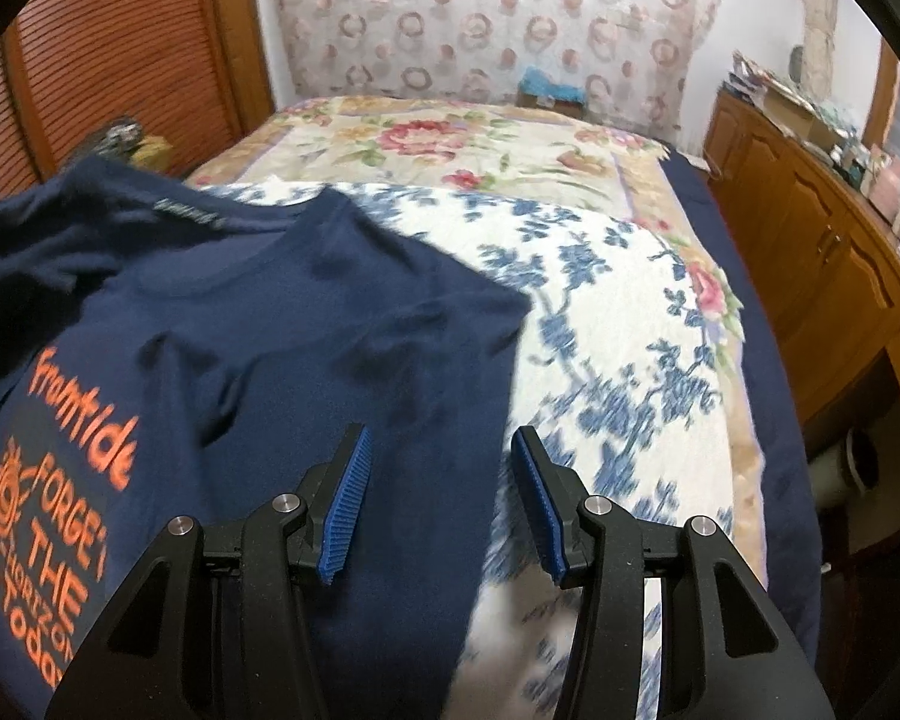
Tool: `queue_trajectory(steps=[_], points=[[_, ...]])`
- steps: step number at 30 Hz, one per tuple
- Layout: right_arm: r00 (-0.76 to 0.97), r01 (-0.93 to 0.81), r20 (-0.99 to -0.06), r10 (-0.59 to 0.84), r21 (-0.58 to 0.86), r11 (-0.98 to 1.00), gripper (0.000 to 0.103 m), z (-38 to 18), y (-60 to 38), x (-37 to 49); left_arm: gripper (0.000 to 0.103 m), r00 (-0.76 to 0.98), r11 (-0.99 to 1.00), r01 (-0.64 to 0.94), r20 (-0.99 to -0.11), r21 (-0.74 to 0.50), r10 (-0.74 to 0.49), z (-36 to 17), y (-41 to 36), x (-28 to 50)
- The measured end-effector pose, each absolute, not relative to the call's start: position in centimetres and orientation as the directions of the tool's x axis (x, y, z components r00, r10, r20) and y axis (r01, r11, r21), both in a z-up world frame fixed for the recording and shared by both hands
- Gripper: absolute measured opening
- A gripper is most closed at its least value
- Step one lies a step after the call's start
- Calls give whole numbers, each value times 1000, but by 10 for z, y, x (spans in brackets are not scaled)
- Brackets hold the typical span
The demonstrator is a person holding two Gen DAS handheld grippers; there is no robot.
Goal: Fold small clothes
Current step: 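Grasp the shirt hem with the left tool while the right tool grasps it too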
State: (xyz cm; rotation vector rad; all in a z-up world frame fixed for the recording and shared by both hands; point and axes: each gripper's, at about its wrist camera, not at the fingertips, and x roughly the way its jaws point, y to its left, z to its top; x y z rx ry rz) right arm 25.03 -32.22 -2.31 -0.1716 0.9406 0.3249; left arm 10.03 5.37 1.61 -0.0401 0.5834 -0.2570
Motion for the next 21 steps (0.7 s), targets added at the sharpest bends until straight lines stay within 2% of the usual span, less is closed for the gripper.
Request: queue_trajectory(steps=[8,11,12,13,16,21], points=[[515,-322,-830,213,43,946,49,-22,-326,285,5,805,966,222,-534,-130,-257,8,60,87],[522,-366,-829,202,-4,931,37,-21,-310,283,5,806,965,226,-530,-134,-262,8,61,78],[524,-375,-828,199,-15,927,25,-21,-307,281,5,807,964,227,-529,-136,-265,7,61,75],[521,-394,-829,205,-20,919,9,-21,-302,278,5,808,963,231,-524,-139,-269,8,62,71],[544,-454,-809,224,-59,889,4,-14,-287,259,5,813,963,232,-515,-140,-271,10,61,58],[625,-494,-699,347,-10,869,3,31,-287,205,5,832,959,234,-478,-159,-282,17,65,30]])
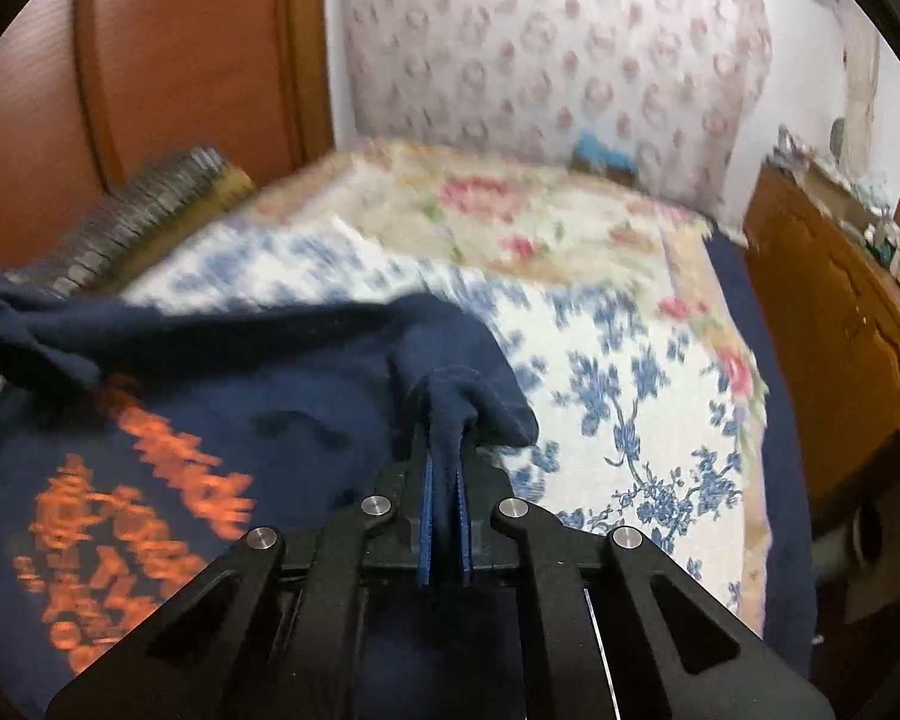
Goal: Fold small clothes
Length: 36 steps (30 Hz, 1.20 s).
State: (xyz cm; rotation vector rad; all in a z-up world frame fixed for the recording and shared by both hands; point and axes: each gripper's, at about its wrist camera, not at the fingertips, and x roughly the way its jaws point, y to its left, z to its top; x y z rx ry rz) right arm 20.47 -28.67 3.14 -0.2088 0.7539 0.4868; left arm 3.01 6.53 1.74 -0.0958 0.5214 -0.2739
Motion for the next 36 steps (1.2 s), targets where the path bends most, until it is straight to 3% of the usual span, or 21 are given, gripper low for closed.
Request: queue_trajectory(steps=[4,8,19,29,33,34,36], points=[[665,-508,-633,397,6,861,3,60,-293,166,5,852,964,216,-453,-153,-263,26,75,7],[705,-515,-601,377,-68,855,3,78,-301,114,5,858,970,183,-456,-158,-236,27,91,-13],[665,-507,-635,393,3,862,3,69,-336,37,5,849,975,131,-488,-178,-203,16,115,-63],[584,-533,-735,345,-28,845,3,43,-328,-4,7,760,979,117,-620,-168,-198,-16,110,-75],[558,-514,-760,332,-2,858,4,26,-335,-6,24,748,978,132,-631,-159,-203,-20,113,-77],[558,-508,-762,328,-1,862,5,23,-336,-6,32,751,979,133,-629,-157,-203,-18,114,-78],[559,-498,-762,327,7,867,10,23,-340,-5,37,762,982,126,-619,-144,-188,-12,117,-80]])
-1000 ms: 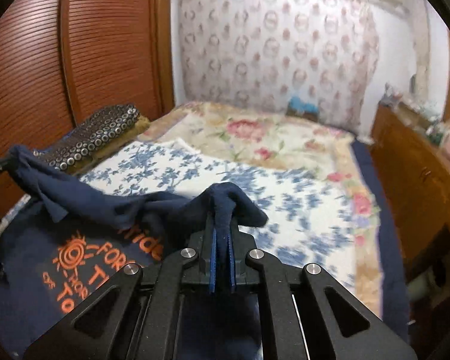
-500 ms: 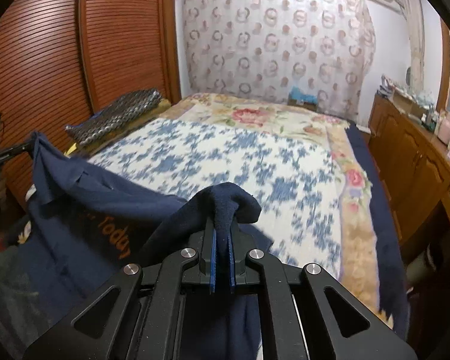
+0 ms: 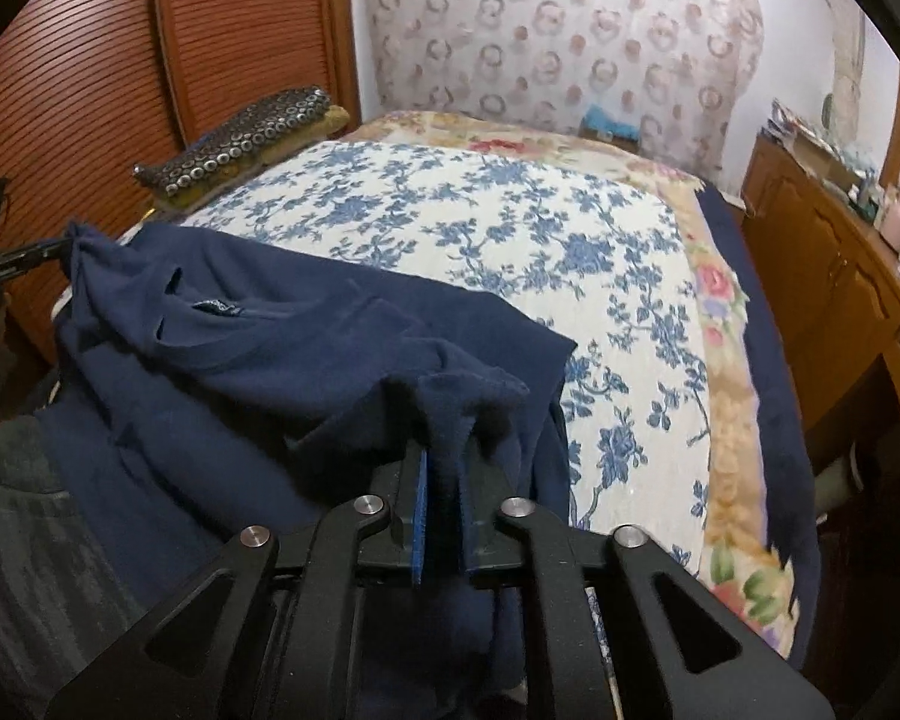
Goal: Fold small clothes
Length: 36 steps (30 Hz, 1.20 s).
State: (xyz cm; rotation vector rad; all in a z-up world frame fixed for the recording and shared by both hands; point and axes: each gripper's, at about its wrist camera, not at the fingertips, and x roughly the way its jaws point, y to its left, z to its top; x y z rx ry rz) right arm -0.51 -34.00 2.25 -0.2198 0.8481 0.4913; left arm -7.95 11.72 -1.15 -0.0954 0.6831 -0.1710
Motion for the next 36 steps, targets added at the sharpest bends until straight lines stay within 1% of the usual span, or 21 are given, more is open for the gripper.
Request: queue_trajectory(steps=[2,3,4,5,6,7,12,20,26,32,36], points=[[569,-489,-756,324,6,872,14,26,-343,-4,41,774,983,122,-606,-136,-180,-4,122,-80],[581,-482,-747,322,3,876,18,32,-345,-3,48,782,985,117,-599,-130,-172,-1,124,-79],[592,-476,-739,320,0,879,24,35,-347,-3,52,790,987,109,-592,-120,-159,3,126,-78],[600,-472,-734,318,-4,882,28,37,-348,-2,52,792,988,107,-590,-115,-155,4,127,-75],[610,-466,-729,311,-13,885,37,40,-349,1,53,791,988,109,-592,-110,-153,6,129,-71],[618,-461,-725,303,-23,887,42,40,-349,4,53,790,989,108,-595,-103,-148,6,129,-65],[630,-440,-723,284,-31,897,44,34,-347,28,53,778,991,109,-613,-83,-137,1,133,-36],[628,-422,-721,295,3,906,45,21,-342,60,53,730,993,108,-674,-51,-114,-21,136,15],[640,-436,-698,322,15,900,45,37,-345,56,53,690,991,124,-714,-42,-117,-38,130,31],[678,-415,-665,315,8,910,54,56,-357,50,53,653,991,122,-748,-48,-117,-54,132,39],[660,-399,-692,291,5,917,55,44,-359,62,53,630,992,116,-768,-49,-112,-64,133,42]])
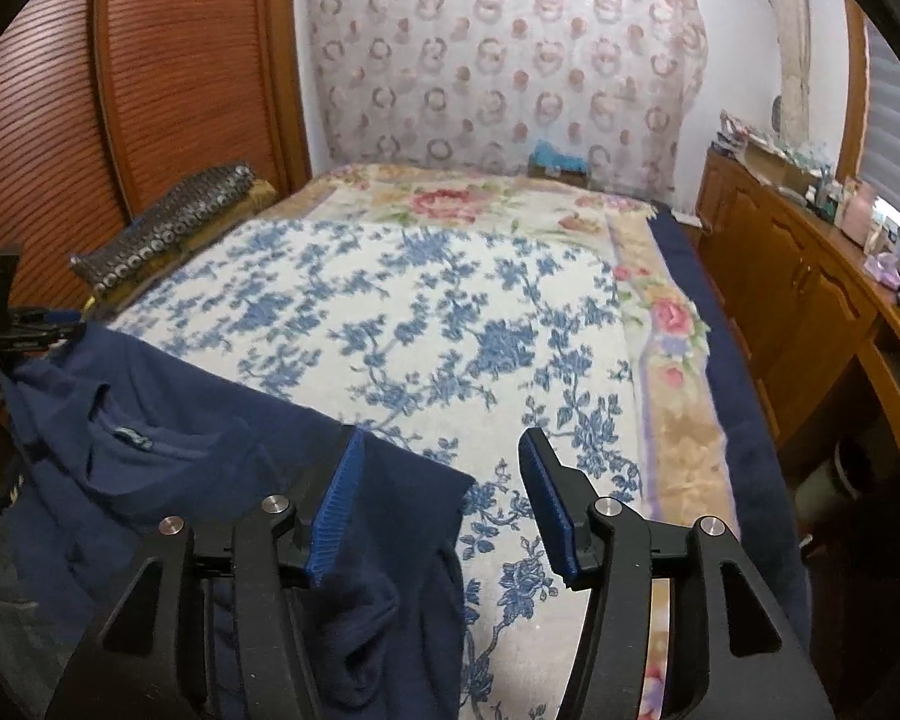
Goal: Fold small clothes
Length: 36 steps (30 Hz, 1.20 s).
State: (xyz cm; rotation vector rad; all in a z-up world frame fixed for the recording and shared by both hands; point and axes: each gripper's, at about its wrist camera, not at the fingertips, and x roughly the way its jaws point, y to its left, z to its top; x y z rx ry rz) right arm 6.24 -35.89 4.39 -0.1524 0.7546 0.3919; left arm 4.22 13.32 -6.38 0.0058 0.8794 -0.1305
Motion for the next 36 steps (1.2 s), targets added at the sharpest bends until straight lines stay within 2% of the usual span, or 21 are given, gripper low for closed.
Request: queue_trajectory(steps=[15,20,24,36], points=[[551,-399,-771,319,92,912,55,-17,-347,104,54,645,991,116,-752,-74,-132,-75,136,40],[539,-401,-780,317,94,911,57,-23,-346,105,55,647,990,117,-751,-77,-134,-75,138,40],[540,-390,-783,307,90,916,63,-24,-348,104,55,647,990,117,-751,-77,-134,-75,137,40],[533,-422,-784,319,81,903,64,-26,-346,98,55,646,990,118,-751,-74,-134,-74,138,39]])
